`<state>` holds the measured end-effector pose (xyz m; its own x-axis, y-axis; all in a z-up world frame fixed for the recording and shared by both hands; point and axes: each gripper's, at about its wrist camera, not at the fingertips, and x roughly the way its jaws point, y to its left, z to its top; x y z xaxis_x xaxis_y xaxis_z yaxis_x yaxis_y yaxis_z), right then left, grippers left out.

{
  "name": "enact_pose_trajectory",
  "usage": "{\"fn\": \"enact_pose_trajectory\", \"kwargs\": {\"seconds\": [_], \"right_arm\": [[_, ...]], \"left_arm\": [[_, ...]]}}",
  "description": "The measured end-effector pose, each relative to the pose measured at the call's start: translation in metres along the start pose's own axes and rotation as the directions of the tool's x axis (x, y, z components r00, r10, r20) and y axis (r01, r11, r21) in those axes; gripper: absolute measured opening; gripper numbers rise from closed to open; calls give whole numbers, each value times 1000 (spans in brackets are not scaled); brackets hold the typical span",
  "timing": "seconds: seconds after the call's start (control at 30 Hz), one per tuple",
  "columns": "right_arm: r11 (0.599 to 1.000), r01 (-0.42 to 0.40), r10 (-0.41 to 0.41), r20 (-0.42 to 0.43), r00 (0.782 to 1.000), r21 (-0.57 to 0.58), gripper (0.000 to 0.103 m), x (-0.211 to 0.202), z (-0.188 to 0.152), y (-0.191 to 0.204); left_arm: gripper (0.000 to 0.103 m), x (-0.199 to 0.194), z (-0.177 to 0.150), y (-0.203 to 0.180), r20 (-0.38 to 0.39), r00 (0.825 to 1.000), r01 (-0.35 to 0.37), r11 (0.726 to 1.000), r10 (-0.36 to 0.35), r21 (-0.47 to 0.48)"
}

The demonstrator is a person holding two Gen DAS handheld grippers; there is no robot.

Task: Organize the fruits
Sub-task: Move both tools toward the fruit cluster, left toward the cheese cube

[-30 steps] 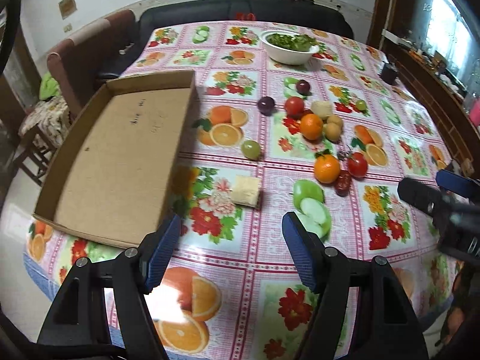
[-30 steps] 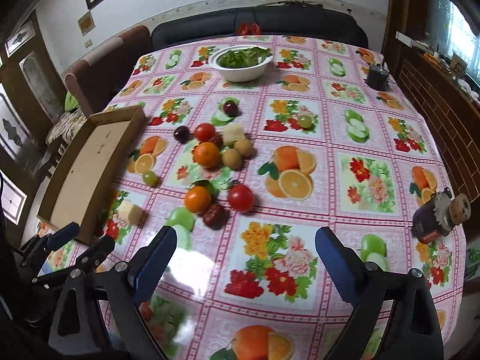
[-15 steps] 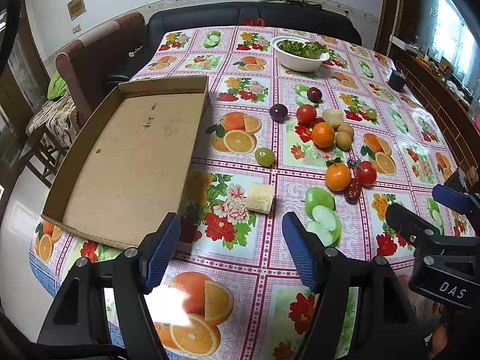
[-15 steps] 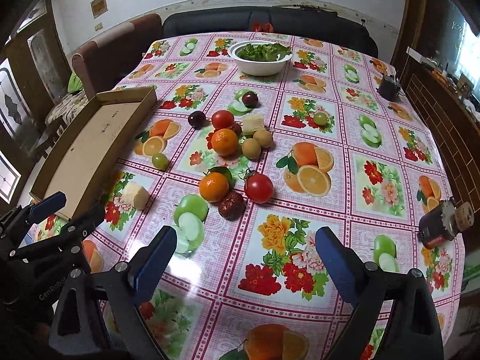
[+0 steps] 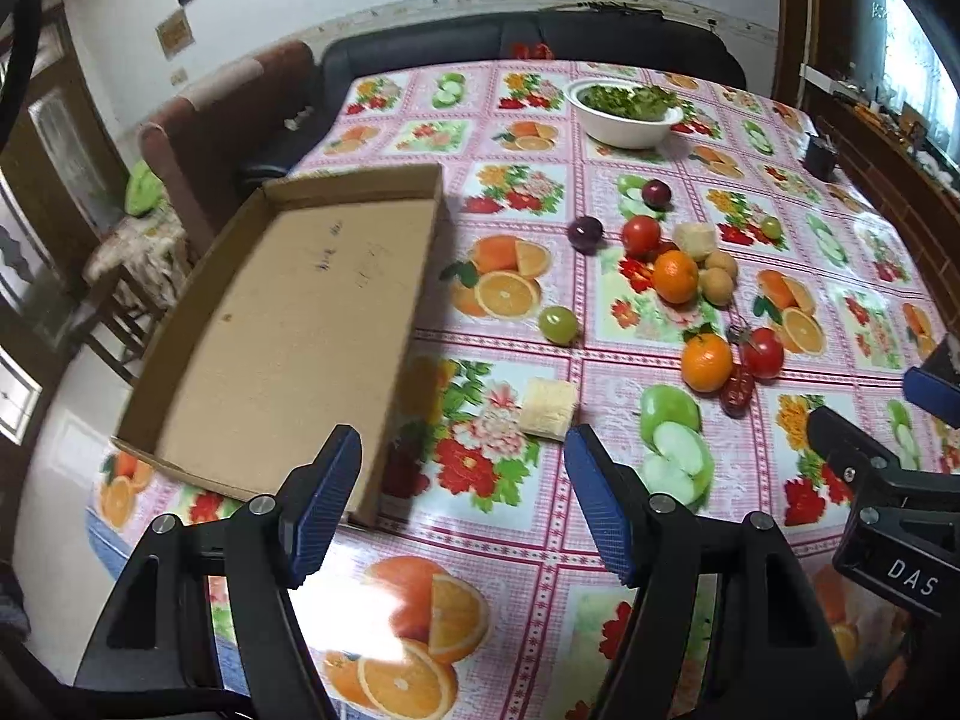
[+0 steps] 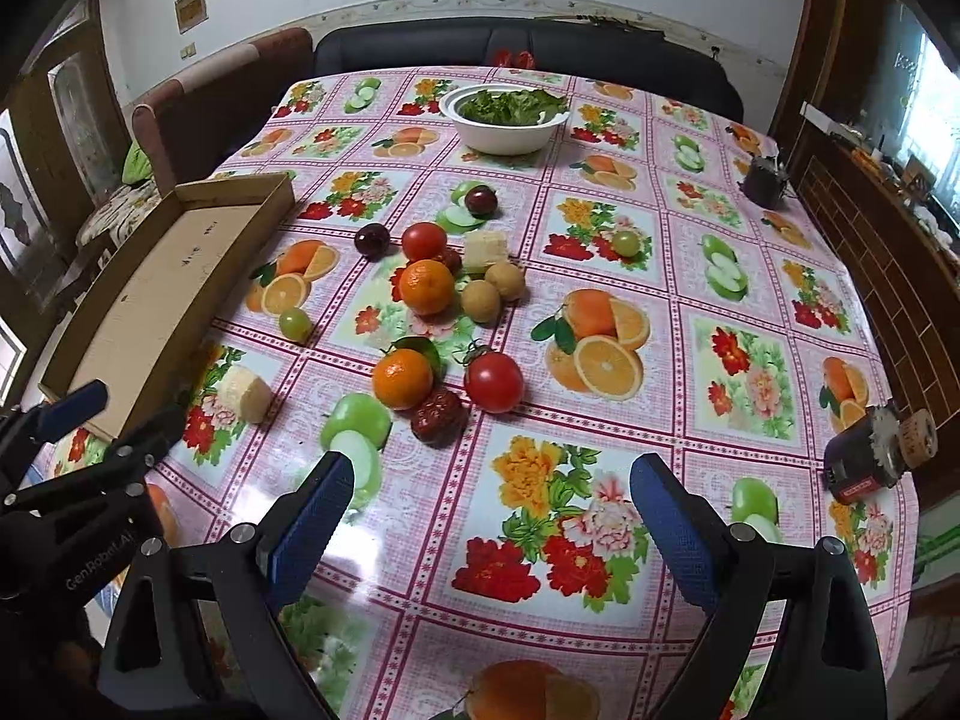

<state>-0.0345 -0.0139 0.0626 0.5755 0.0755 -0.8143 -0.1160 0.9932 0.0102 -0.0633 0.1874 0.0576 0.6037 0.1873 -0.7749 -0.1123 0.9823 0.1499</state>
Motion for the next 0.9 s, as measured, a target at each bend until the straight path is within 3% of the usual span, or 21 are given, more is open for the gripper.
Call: {"fn": "enact_pose_trajectory", "kwargs": {"seconds": [0.17, 0.37, 0.8, 0.9], "right_arm": [[999, 43, -43, 3, 999, 11, 95, 1, -3, -4], [999, 39, -39, 4, 999, 29, 95, -1, -5, -8], [999, 44, -44, 23, 999, 27, 95, -8, -8, -6], [999, 38, -39, 38, 999, 24, 95, -10, -8, -4]], "left_arm": [[70, -8, 0, -2, 47, 998, -50, 999, 49, 12], [70, -12, -1, -4, 61, 997, -55, 998, 53, 16], [70, -23, -2, -2, 81, 996, -36, 999, 36, 4], [70, -20, -1, -1, 66, 998, 0, 1000, 0, 2]]}}
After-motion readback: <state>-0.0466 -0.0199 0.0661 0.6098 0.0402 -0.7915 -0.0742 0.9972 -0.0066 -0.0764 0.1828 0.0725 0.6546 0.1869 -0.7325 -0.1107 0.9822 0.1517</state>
